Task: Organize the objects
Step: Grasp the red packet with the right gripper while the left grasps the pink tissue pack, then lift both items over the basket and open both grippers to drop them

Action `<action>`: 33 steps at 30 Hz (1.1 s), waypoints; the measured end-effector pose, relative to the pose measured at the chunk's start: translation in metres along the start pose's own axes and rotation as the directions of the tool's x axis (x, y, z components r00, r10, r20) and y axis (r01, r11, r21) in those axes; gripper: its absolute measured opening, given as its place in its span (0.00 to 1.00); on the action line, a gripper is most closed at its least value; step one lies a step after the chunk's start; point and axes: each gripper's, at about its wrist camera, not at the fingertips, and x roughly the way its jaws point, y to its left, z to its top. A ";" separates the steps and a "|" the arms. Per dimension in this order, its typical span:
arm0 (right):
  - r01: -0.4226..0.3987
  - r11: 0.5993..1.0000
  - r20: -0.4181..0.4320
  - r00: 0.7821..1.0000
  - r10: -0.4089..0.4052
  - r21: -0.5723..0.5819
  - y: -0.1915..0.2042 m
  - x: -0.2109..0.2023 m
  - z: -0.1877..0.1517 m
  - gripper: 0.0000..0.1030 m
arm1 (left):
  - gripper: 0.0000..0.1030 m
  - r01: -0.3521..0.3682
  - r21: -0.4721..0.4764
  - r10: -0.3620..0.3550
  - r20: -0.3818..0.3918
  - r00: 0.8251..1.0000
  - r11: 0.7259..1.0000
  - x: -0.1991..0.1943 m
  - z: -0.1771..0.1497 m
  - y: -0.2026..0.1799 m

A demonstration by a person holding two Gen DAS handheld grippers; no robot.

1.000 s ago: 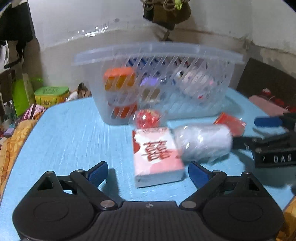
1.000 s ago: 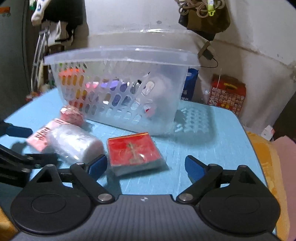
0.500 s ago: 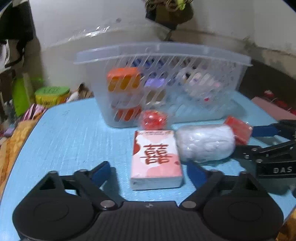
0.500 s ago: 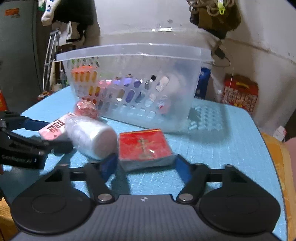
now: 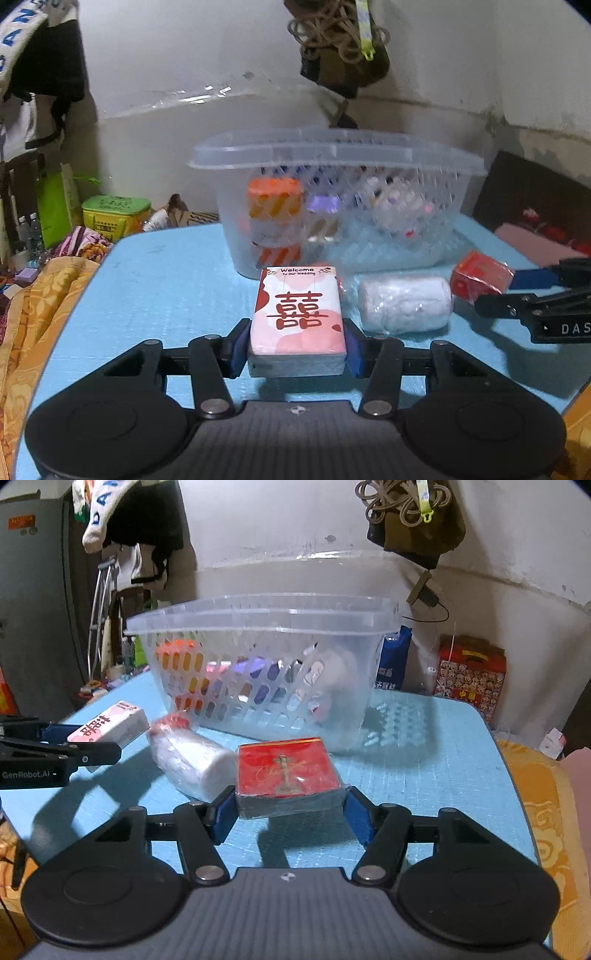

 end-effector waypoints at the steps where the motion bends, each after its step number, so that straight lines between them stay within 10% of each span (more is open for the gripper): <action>1: -0.004 1.000 0.006 1.000 0.004 0.005 0.000 -0.003 0.001 0.63 | 0.53 0.001 -0.009 -0.001 0.007 1.000 1.000 -0.002 0.000 0.002; 33: -0.034 0.999 0.199 0.980 0.026 0.037 -0.003 -0.060 0.020 0.63 | 0.53 0.057 -0.005 -0.055 0.193 0.980 0.998 -0.046 0.021 -0.008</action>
